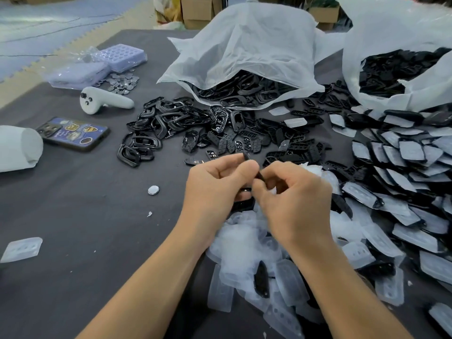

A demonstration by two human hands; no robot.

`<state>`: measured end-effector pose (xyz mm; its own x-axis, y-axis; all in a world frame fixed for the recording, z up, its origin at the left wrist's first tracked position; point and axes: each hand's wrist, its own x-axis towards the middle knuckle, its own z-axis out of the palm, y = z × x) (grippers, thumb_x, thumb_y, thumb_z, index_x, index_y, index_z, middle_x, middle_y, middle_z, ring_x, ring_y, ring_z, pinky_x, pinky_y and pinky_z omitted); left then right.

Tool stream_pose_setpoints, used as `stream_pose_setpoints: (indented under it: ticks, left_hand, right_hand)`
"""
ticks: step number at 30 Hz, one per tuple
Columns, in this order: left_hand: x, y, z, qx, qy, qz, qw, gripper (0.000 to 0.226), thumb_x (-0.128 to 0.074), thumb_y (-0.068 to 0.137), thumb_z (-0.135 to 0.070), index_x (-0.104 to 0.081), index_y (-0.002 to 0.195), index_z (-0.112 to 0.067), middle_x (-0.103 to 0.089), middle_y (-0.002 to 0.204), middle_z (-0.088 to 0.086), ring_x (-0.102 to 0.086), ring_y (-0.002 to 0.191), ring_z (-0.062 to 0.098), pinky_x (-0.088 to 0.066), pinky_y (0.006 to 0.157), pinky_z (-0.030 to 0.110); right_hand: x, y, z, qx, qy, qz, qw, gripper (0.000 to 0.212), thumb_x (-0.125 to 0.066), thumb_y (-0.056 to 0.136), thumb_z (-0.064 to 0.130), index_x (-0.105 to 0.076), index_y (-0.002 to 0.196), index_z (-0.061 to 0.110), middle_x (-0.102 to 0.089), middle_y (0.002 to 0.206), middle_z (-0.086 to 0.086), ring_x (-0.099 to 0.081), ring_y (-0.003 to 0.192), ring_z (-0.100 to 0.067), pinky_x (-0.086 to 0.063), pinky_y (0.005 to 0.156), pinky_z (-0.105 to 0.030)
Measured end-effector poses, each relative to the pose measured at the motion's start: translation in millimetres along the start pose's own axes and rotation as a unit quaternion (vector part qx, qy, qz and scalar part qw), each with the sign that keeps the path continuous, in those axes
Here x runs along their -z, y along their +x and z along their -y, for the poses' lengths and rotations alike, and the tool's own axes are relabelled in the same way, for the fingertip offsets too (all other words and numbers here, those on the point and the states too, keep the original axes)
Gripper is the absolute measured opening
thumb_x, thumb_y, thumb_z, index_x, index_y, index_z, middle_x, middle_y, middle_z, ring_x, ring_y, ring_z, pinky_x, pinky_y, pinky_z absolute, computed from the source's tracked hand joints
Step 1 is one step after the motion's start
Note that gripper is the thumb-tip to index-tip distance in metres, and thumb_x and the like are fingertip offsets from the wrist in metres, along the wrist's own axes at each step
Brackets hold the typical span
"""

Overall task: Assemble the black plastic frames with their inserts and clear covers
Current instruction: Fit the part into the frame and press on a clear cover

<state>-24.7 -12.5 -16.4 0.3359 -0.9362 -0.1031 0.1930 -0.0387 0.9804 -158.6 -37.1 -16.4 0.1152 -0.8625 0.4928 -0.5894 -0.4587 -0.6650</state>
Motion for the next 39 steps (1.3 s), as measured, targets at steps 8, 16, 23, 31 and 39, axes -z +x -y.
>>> stream_pose_setpoints:
  ticks: [8, 16, 23, 31, 39]
  left_hand:
    - [23.2, 17.1, -12.5, 0.022, -0.059, -0.07, 0.996, 0.024, -0.066, 0.095, 0.002, -0.081, 0.082, -0.011, -0.079, 0.092, 0.015, -0.075, 0.076, 0.023, -0.063, 0.065, 0.03]
    - [60.6, 40.9, -21.4, 0.008, -0.077, -0.185, 0.98, 0.023, -0.06, 0.095, 0.007, -0.068, 0.082, -0.01, -0.074, 0.08, 0.008, -0.07, 0.064, 0.014, -0.055, 0.05, 0.023]
    - [53.7, 44.9, -14.7, -0.001, -0.057, -0.189, 0.98, 0.029, -0.06, 0.091, 0.007, -0.076, 0.086, -0.016, -0.076, 0.071, 0.003, -0.071, 0.059, 0.014, -0.053, 0.047, 0.022]
    - [54.4, 53.9, -0.9, -0.011, -0.009, -0.232, 0.973, 0.033, -0.066, 0.089, 0.002, -0.066, 0.113, -0.02, -0.076, 0.073, -0.008, -0.074, 0.074, 0.024, -0.066, 0.072, 0.049]
    - [62.7, 54.6, -4.0, -0.02, -0.021, -0.224, 0.974, 0.03, -0.067, 0.082, -0.002, -0.07, 0.11, -0.011, -0.073, 0.066, -0.008, -0.071, 0.071, 0.02, -0.065, 0.079, 0.055]
  right_hand:
    - [-1.8, -1.6, 6.4, 0.014, 0.061, 0.076, 0.995, 0.034, -0.077, 0.084, 0.005, -0.078, 0.115, 0.021, -0.061, 0.089, 0.029, -0.055, 0.081, 0.019, -0.038, 0.079, 0.002]
    - [5.3, -4.9, 14.5, 0.046, -0.054, 0.275, 0.959, 0.004, -0.079, 0.082, 0.035, -0.078, 0.08, 0.032, -0.065, 0.074, 0.014, -0.052, 0.084, -0.008, -0.043, 0.077, -0.025]
    - [-9.4, -3.3, 27.9, 0.069, -0.101, 0.233, 0.965, 0.022, -0.066, 0.096, 0.036, -0.074, 0.115, 0.029, -0.067, 0.102, 0.007, -0.054, 0.101, -0.021, -0.041, 0.096, -0.043]
    - [-42.3, 9.9, 51.8, 0.12, -0.127, 0.388, 0.905, 0.04, -0.053, 0.086, -0.003, -0.073, 0.104, 0.027, -0.064, 0.096, -0.004, -0.055, 0.093, -0.028, -0.039, 0.071, -0.035]
    - [-55.6, 17.3, 54.7, 0.152, -0.166, 0.372, 0.901, 0.012, -0.063, 0.086, 0.008, -0.068, 0.091, 0.018, -0.061, 0.092, -0.002, -0.059, 0.086, -0.026, -0.05, 0.072, -0.038]
